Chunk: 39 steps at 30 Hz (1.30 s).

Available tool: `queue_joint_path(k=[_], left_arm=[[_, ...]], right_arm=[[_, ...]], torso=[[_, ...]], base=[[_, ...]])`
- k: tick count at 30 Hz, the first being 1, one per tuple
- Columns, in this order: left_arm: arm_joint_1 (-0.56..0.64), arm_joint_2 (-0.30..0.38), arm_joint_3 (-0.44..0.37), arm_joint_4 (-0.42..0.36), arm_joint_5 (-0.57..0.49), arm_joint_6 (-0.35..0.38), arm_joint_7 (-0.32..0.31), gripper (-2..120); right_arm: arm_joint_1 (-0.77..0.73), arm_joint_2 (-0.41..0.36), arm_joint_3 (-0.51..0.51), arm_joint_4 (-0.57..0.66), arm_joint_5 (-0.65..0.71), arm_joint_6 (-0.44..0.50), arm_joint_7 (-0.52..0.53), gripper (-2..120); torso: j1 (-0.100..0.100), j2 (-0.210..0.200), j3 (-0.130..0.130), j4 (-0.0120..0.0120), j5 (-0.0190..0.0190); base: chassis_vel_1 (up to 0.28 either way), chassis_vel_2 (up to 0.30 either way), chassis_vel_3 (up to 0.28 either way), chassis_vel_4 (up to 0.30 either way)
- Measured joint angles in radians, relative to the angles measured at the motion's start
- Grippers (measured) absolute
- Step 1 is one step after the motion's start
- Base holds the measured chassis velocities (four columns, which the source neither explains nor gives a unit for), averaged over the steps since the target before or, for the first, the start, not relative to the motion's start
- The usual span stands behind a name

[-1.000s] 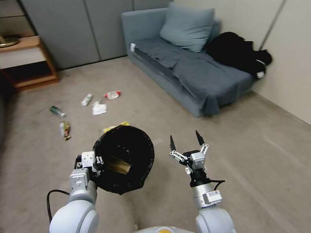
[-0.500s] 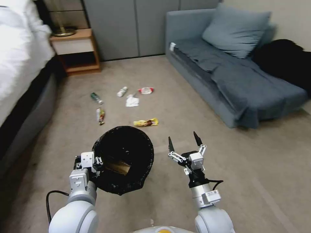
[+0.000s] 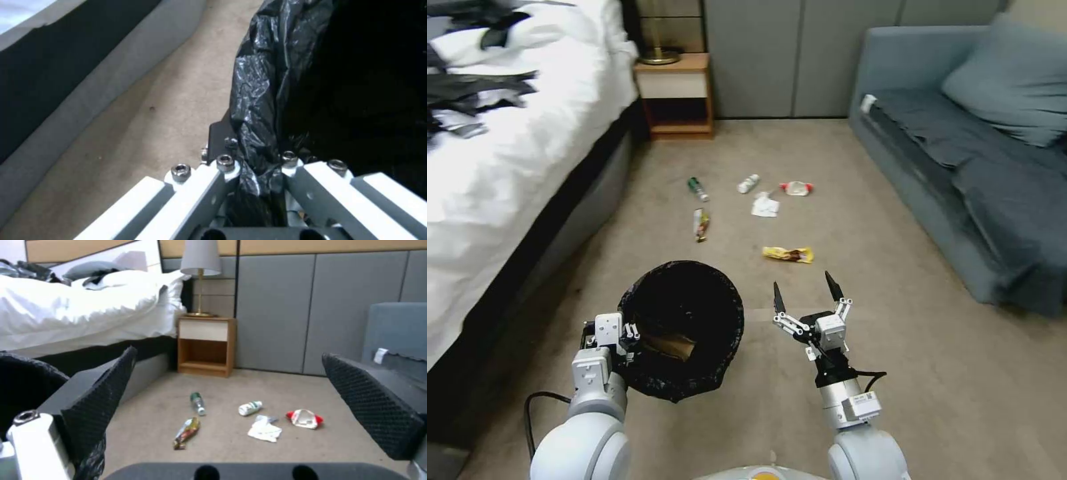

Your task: Pick up the trash bin, then pick up the garbage from the floor and place it into the trash bin.

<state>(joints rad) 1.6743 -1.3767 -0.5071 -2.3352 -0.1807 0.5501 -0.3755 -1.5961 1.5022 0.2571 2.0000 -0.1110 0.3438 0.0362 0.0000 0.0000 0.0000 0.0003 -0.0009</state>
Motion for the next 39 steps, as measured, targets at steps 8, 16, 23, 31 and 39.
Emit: queue_joint_path(k=[8,16,23,31,39], left_arm=[[0.000,0.000,0.001,0.000,0.000,0.000,0.000,0],[0.004,-0.001,0.001,-0.002,0.002,0.000,0.000,0],[0.006,-0.001,0.001,-0.004,0.003,-0.001,0.000,0],[0.008,0.001,0.000,-0.006,0.003,-0.004,0.001,0],[0.010,0.009,-0.003,-0.014,0.002,-0.004,0.002,0]], right_arm=[[0.000,0.001,0.003,0.000,-0.001,-0.001,0.000,100],[0.000,0.004,0.008,0.000,-0.014,0.002,0.002,99],[-0.004,0.006,0.010,0.000,-0.015,0.002,0.005,98],[-0.008,0.005,0.012,0.000,-0.015,0.004,0.005,98],[-0.003,-0.010,0.013,-0.003,-0.002,0.002,0.004,98]], torso=[[0.000,0.000,0.000,-0.0007,0.0007],[0.000,0.000,0.000,-0.0005,0.0013],[0.000,0.000,0.000,0.0000,0.0012],[0.000,0.000,0.000,-0.0003,0.0013],[0.000,0.000,0.000,-0.0010,0.0030]], base=[[0.000,0.000,0.000,0.000],[0.000,0.000,0.000,0.000],[-0.047,0.052,0.050,-0.064],[-0.178,0.183,0.172,-0.172],[-0.253,0.256,0.256,-0.260]])
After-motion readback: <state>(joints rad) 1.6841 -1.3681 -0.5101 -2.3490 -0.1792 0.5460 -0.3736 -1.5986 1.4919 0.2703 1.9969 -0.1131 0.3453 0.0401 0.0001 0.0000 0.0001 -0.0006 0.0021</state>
